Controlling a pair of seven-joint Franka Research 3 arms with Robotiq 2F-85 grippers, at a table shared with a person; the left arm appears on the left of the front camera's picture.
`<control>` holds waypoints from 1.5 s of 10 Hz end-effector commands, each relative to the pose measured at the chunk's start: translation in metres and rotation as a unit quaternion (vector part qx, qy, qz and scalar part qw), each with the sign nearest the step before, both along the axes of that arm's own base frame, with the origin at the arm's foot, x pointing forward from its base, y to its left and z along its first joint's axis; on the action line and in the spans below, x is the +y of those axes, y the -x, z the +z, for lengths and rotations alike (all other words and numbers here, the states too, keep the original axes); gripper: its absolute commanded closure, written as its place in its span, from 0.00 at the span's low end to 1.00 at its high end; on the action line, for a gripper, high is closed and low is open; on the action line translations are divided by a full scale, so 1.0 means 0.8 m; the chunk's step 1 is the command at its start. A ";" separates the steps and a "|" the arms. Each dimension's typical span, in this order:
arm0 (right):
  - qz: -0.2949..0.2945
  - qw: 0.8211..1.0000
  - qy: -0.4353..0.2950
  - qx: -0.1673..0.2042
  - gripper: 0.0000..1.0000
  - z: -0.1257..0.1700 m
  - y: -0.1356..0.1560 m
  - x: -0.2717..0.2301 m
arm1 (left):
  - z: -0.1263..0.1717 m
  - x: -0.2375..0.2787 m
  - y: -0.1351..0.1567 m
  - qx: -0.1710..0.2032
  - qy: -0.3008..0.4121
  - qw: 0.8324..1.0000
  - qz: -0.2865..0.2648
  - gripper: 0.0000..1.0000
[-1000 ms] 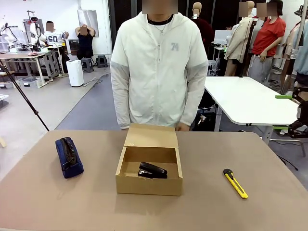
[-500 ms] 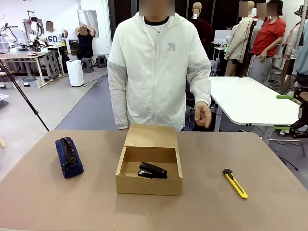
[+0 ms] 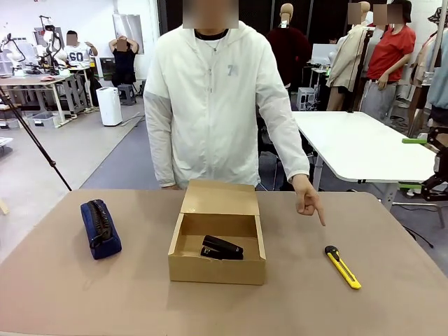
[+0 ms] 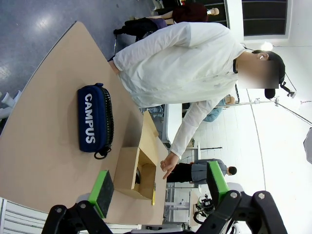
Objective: Pack the items into the box.
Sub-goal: Pick up the item indicated by the person and place it inside the Mailer Box.
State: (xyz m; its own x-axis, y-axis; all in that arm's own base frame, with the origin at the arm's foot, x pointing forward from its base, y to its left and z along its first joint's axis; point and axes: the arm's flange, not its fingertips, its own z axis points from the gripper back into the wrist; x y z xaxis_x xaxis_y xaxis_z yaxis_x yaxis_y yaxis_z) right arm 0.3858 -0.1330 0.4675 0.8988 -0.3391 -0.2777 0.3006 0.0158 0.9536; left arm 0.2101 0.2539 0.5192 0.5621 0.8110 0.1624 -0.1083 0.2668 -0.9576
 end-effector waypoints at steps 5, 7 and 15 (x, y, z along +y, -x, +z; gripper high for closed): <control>0.000 1.000 0.000 0.000 0.00 0.000 0.000 0.000 | 0.000 0.000 0.000 -0.013 0.001 1.000 0.000 0.00; 0.084 0.941 0.327 -0.033 0.00 0.006 -0.007 0.085 | 0.000 0.000 0.000 -0.013 0.001 1.000 0.000 0.00; 0.118 0.798 0.588 -0.065 0.00 -0.031 0.001 0.245 | 0.000 0.000 0.000 -0.013 0.001 1.000 0.000 0.00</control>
